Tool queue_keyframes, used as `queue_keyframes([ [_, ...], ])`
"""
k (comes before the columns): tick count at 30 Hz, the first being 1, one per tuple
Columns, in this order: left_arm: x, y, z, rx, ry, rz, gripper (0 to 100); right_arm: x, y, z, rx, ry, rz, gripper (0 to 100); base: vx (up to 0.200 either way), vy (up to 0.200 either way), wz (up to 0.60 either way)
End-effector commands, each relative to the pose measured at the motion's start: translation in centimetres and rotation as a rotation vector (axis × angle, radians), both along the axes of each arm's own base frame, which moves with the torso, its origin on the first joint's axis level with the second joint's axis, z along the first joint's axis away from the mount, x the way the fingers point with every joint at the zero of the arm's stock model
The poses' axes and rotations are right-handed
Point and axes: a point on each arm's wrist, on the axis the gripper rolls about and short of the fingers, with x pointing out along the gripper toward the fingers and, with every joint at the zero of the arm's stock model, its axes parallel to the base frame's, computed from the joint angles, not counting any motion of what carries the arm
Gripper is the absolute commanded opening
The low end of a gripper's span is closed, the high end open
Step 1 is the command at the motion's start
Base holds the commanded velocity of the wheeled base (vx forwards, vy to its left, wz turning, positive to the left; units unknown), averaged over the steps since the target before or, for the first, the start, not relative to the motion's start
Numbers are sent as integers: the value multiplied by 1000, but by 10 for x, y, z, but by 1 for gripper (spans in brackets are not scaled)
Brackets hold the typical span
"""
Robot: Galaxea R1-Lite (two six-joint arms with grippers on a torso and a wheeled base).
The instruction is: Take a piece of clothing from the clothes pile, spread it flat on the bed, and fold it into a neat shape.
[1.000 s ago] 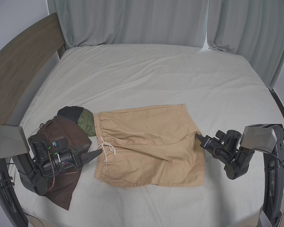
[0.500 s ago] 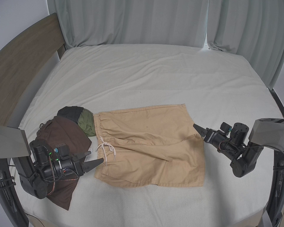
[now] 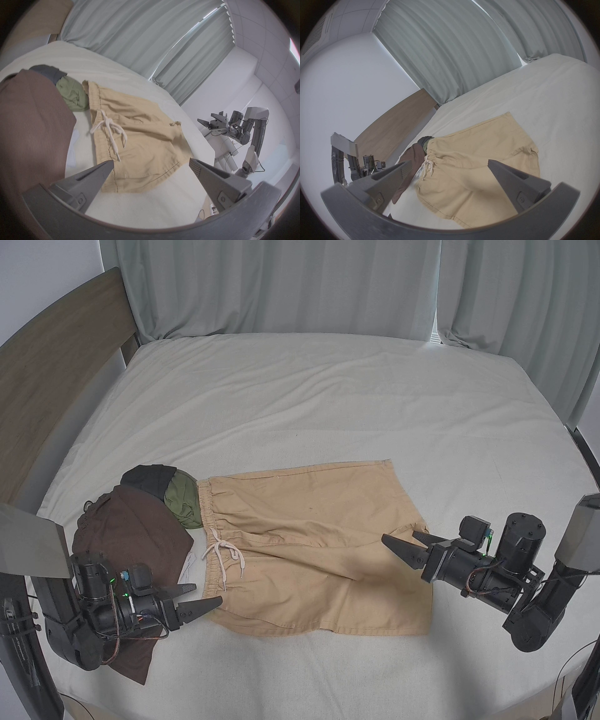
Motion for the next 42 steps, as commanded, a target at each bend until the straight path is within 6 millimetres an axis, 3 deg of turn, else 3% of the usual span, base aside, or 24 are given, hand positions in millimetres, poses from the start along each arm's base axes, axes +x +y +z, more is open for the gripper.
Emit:
queue_keyframes([
  [1,-3,2,-20,-6,104,18,100,-1,3,-6,-15,14,14,100,0,0,0],
  [11,7,12,-49,15,173,81,100,-1,3,-7,-17,17,9,100,0,0,0],
  [18,11,14,-58,12,194,92,100,-1,3,-8,-18,20,11,100,0,0,0],
  [29,28,7,-61,-41,227,170,100,0,3,-11,-21,27,11,100,0,0,0],
  [42,31,-13,-66,-87,299,211,100,1,4,-9,-17,21,11,100,0,0,0],
])
